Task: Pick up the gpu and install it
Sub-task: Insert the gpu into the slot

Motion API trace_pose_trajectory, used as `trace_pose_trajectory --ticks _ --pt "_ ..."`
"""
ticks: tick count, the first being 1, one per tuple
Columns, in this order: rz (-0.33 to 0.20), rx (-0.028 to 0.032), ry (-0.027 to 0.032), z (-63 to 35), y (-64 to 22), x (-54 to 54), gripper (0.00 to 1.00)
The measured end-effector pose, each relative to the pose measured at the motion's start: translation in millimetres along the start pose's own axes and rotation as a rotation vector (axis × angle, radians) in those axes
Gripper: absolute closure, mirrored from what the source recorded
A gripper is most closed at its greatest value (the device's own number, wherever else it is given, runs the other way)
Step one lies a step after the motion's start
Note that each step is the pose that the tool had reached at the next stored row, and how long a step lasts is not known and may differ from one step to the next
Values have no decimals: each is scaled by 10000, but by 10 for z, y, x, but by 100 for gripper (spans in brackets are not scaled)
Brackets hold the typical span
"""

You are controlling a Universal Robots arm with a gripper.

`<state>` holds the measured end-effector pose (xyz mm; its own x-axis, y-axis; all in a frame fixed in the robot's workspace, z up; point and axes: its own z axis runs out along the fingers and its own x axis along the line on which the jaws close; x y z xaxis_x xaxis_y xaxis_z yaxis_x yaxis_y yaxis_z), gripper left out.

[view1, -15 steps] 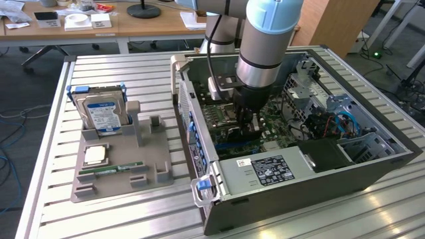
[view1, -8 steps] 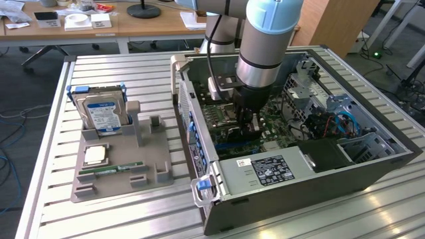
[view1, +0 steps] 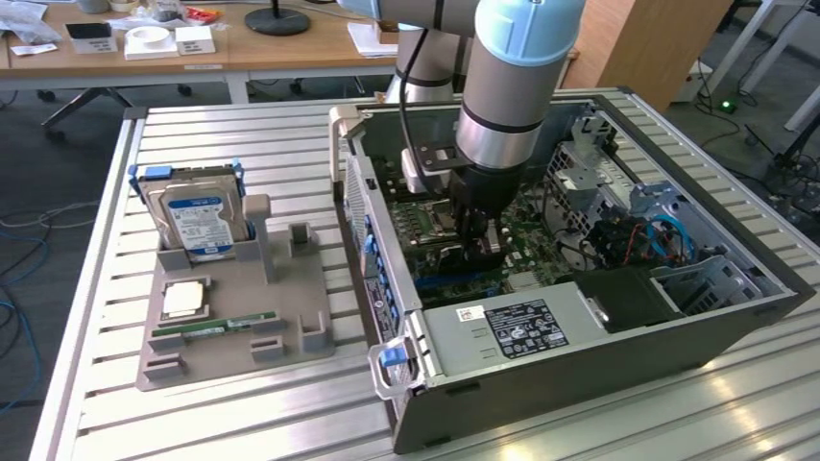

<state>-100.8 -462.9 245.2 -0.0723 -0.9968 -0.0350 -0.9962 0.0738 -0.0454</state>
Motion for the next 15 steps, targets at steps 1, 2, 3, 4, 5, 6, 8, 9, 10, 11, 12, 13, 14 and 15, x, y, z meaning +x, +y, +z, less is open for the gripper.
trace_pose_trajectory --ticks 1,2,3,4,5,6,8,9,10,11,12,13,14,15 --pt "24 0 1 0 0 0 73" --pt "59 2 3 0 0 0 73" --pt "81 3 4 0 0 0 73" --pt "84 3 4 0 0 0 73" --pt "85 3 4 0 0 0 73" --pt "85 3 4 0 0 0 73" --pt "98 4 4 0 0 0 73" --pt "121 4 5 0 0 0 73" --pt "132 5 6 0 0 0 73" --pt "132 5 6 0 0 0 73" --pt "133 5 6 0 0 0 73" --pt "133 5 6 0 0 0 73" --pt "133 4 7 0 0 0 73" --pt "136 7 7 0 4 0 73"
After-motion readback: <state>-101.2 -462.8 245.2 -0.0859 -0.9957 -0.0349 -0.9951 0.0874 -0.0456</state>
